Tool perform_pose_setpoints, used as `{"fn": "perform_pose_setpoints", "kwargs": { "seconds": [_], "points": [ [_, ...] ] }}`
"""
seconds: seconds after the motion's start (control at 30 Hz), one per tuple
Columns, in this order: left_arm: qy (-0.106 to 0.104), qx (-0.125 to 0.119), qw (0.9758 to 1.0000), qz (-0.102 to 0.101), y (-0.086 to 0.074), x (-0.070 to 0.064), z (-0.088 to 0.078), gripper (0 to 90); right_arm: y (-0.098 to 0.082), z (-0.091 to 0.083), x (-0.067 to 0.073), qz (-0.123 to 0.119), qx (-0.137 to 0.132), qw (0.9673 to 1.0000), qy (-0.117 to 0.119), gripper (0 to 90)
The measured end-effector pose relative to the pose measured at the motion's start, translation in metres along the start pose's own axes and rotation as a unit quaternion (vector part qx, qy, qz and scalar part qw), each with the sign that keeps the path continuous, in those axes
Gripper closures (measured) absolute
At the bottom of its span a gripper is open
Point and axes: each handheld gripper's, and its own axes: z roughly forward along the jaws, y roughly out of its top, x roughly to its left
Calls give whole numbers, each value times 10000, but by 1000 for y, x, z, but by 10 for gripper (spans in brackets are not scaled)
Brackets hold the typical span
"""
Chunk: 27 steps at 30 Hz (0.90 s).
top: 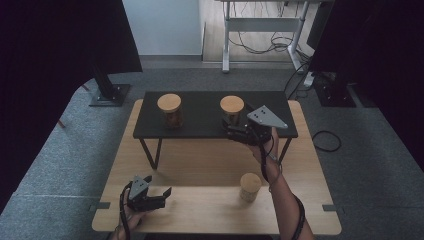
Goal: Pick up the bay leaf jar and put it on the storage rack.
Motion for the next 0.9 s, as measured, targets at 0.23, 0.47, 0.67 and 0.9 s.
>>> {"fn": "perform_pose_setpoints", "kwargs": {
  "seconds": [0.23, 0.47, 0.67, 0.9],
  "points": [
    [20, 6, 10000, -1, 0, 0, 0, 71, -8, -17, 3, 69, -116, 9997, 197, 113],
    [23, 14, 10000, 8, 0, 0, 0, 70, -16, -33, 6, 122, -208, 9986, 481, 113],
    [11, 12, 10000, -2, -1, 0, 1, 70, -30, -51, 7, 231, -332, 9970, 653, 112],
    [22, 14, 10000, -13, -1, 1, 0, 70, -50, -74, 10, 360, -420, 9958, 732, 112]
  ]
}}
